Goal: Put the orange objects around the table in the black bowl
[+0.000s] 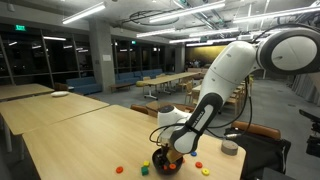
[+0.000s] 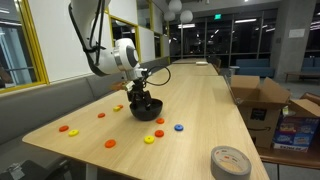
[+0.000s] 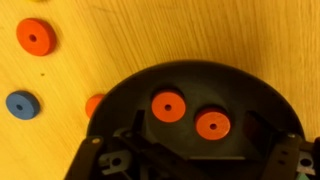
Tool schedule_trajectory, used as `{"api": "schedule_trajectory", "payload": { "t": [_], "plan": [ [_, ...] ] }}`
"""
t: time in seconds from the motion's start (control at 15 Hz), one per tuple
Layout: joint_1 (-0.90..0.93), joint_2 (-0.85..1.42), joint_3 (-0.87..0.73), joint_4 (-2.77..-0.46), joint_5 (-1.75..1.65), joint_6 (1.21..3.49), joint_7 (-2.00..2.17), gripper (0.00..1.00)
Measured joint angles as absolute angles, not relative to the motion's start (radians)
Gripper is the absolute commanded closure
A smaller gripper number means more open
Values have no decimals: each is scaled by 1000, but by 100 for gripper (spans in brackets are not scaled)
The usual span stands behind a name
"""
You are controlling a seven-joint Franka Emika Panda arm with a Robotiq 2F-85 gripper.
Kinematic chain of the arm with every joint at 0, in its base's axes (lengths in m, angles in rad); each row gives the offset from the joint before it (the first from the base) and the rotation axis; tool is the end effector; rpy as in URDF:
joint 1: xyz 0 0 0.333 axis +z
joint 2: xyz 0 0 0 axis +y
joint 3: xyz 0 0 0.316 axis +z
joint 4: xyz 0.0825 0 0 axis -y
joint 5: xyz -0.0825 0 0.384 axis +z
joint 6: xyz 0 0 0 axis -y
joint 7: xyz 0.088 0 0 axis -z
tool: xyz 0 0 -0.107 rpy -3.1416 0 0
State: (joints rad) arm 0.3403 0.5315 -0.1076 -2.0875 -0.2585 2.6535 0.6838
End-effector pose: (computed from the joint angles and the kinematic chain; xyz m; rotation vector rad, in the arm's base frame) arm 0.5683 0.1416 0.1690 2.9746 -0.3114 0.1617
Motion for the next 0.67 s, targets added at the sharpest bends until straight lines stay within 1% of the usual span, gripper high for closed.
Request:
{"api": "schedule_trajectory", "payload": {
  "t": [0.27, 0.47, 0.67],
  "plan": [
    [351, 477, -108, -2116, -259, 2654, 690, 0],
    [366, 396, -108, -2164, -262, 2649, 702, 0],
    [375, 294, -98, -2239, -278, 2591, 703, 0]
  ]
}}
